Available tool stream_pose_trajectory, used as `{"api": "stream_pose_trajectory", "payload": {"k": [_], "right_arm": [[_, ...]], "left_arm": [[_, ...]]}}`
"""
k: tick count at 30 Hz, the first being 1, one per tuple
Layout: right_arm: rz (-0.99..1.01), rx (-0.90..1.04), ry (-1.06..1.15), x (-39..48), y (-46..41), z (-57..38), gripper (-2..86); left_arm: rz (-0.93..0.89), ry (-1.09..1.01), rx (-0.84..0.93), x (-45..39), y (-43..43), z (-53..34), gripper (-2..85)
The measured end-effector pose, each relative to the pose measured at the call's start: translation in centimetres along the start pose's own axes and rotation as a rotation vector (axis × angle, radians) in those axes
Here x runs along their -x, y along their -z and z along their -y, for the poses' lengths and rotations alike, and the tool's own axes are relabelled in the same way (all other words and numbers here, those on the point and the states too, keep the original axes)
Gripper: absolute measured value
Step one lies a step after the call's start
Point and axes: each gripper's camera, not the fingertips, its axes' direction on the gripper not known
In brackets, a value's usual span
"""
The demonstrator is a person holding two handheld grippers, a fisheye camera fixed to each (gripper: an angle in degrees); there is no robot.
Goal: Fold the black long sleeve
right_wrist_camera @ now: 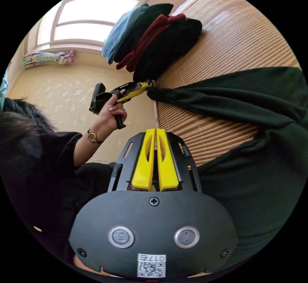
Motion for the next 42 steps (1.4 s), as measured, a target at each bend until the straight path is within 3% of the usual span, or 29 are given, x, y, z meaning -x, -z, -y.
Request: {"api": "stream_pose_trajectory", "payload": {"k": [3, 6, 10, 14, 16, 18, 20, 24, 27, 30, 31, 33, 36, 39, 41, 42], "right_arm": [[-0.011, -0.060, -0.079, 0.0, 3.3, -1.5, 0.4], [0.052, -0.183, -0.168, 0.1, 7.0, -3.4, 0.4], [0.241, -0.481, -0.278, 0.8, 12.5, -7.2, 0.5], [0.315, -0.769, -0.373, 2.2, 17.4, -12.7, 0.5], [0.297, -0.867, -0.425, 2.9, 19.1, -15.7, 0.5], [0.277, -0.953, -0.492, 3.5, 20.5, -18.8, 0.5], [0.230, -1.040, -0.594, 4.3, 22.0, -22.8, 0.5], [0.017, -1.061, -0.749, 6.6, 24.5, -27.1, 0.6], [-0.269, -0.940, -0.854, 8.9, 25.8, -27.6, 0.8], [-0.467, -0.662, -0.942, 10.1, 24.3, -25.5, 0.8], [-0.514, -0.569, -0.943, 11.0, 22.8, -24.6, 0.8], [-0.514, -0.582, -0.932, 13.7, 21.1, -24.3, 0.9], [-0.268, -0.547, -0.967, 16.0, 19.3, -24.4, 1.2], [-0.098, -0.918, -1.045, 18.2, 22.5, -29.0, 1.8], [0.011, -1.262, -1.107, 17.6, 26.5, -34.3, 3.4], [0.018, -1.320, -1.127, 17.2, 27.6, -35.4, 4.1]], "left_arm": [[-0.159, -0.177, -0.062, -4.1, 3.3, -0.3, 0.8], [-0.208, -0.406, -0.173, -11.7, 4.4, -1.7, 0.5], [-0.350, -0.733, -0.210, -23.3, 0.6, -5.5, 0.6], [-0.695, -0.962, 0.002, -35.3, -8.9, -13.2, 1.5], [-0.735, -1.047, 0.171, -39.7, -13.9, -18.5, 2.7], [-0.665, -1.153, 0.432, -43.4, -19.8, -26.4, 5.3], [-0.573, -1.191, 0.551, -43.4, -22.0, -31.0, 7.2], [-0.401, -1.147, 0.641, -36.6, -21.9, -35.2, 7.5], [-0.096, -1.111, 0.733, -29.6, -22.4, -36.6, 7.5], [0.217, -1.184, 0.892, -24.2, -23.1, -38.3, 3.5], [0.210, -1.219, 0.897, -23.7, -22.5, -38.4, 2.0], [0.289, -1.331, 0.905, -23.1, -20.6, -38.2, 0.5], [0.433, -1.336, 0.915, -23.1, -19.5, -37.2, 0.3], [0.440, -1.200, 0.886, -23.8, -18.2, -34.8, 1.9], [0.434, -1.124, 0.851, -24.4, -17.6, -33.5, 3.0], [0.426, -1.087, 0.838, -24.9, -17.4, -32.9, 3.6]]}}
